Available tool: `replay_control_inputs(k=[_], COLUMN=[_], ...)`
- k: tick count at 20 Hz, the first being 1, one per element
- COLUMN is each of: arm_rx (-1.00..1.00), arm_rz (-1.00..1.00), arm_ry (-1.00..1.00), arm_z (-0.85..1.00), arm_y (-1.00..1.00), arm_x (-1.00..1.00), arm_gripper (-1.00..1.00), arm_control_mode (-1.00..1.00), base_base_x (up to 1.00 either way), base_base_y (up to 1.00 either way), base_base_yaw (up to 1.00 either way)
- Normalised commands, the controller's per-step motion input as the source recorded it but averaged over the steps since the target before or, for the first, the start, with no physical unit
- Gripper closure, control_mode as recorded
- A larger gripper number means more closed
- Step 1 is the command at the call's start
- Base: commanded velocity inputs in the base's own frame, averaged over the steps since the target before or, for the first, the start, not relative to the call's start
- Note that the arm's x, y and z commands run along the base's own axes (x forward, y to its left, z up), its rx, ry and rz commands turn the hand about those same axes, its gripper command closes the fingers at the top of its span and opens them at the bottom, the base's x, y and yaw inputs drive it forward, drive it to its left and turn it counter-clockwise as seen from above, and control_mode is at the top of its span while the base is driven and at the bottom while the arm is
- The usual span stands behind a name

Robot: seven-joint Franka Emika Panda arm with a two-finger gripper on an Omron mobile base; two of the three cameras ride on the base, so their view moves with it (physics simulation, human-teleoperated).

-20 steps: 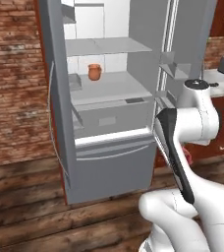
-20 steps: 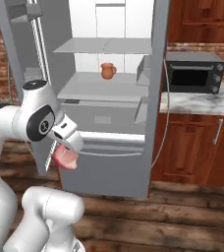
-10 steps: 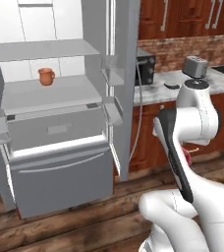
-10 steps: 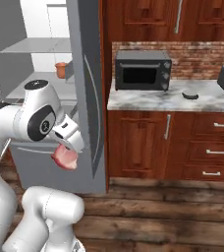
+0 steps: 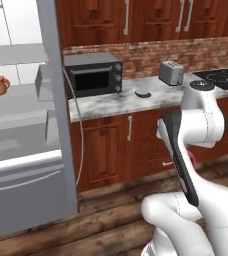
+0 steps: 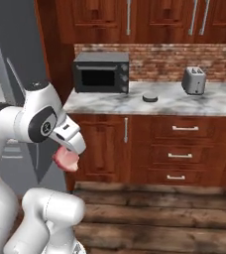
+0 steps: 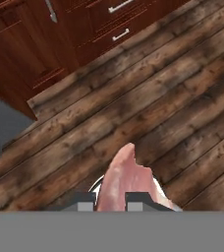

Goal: Take the steak from the fridge and place it on the digital scale on the counter by the fridge. Wait a few seconds for a reading, then move it to the plate on the dining counter.

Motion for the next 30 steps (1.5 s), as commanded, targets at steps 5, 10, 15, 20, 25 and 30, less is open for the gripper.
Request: replay_control_inputs(k=[5, 10, 15, 20, 25, 30], arm_rx=[0.0, 0.0, 0.0, 0.0, 0.0, 0.0], arm_rz=[0.0, 0.0, 0.0, 0.0, 0.0, 0.0], arm_ry=[0.0, 0.0, 0.0, 0.0, 0.0, 0.0], arm_z=[0.0, 0.0, 0.0, 0.0, 0.0, 0.0], arm_y=[0.0, 0.0, 0.0, 0.0, 0.0, 0.0], arm_x=[0.0, 0.0, 0.0, 0.0, 0.0, 0.0], arm_gripper=[1.0, 1.0, 1.0, 1.0, 1.0, 1.0], arm_control_mode=[1.0, 1.0, 1.0, 1.0, 1.0, 1.0], base_base_x=[1.0, 1.0, 0.98, 0.73, 0.48, 0.54], base_base_y=[-0.62, -0.45, -0.41, -0.5, -0.49, -0.41], base_base_yaw=[0.01, 0.1, 0.21, 0.31, 0.32, 0.3])
